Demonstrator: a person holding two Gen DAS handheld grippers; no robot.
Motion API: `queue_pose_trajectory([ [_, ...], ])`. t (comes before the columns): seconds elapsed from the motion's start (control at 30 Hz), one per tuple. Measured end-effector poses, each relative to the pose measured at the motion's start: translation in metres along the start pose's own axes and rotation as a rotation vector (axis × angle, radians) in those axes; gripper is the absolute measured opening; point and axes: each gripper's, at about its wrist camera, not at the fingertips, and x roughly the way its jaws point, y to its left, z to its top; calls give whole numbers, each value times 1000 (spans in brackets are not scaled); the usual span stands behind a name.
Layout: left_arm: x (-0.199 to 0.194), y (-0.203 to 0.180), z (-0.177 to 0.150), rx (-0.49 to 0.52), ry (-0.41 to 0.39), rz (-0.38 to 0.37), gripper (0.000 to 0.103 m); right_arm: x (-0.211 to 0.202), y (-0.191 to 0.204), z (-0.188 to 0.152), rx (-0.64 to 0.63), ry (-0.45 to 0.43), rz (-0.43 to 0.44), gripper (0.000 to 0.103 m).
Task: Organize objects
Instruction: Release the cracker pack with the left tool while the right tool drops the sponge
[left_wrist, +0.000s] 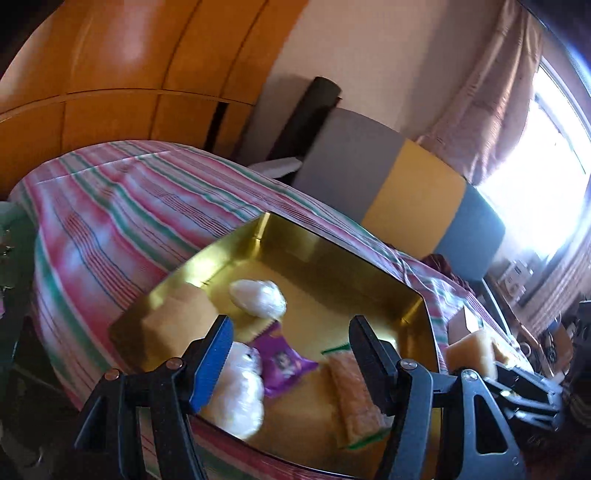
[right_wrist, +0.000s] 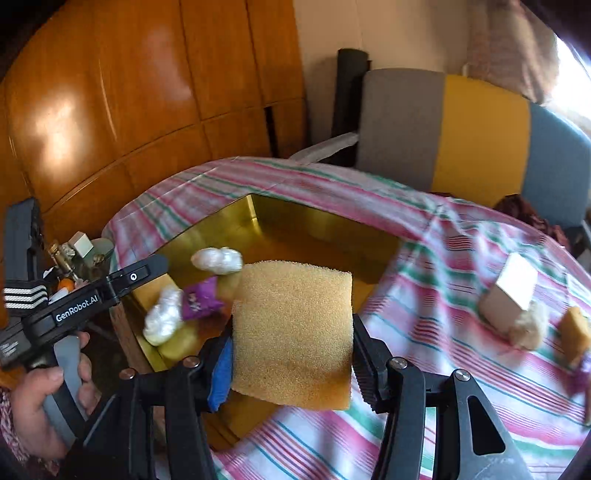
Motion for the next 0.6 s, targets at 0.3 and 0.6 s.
queue_pose_trajectory([
  [0.3, -13, 29, 21, -103, -69, 41, 66, 42, 47, 1, 2, 98, 125, 62],
  [0.6, -14, 37, 23, -141, -73, 38, 67, 43, 50, -5, 31, 107, 132, 75],
])
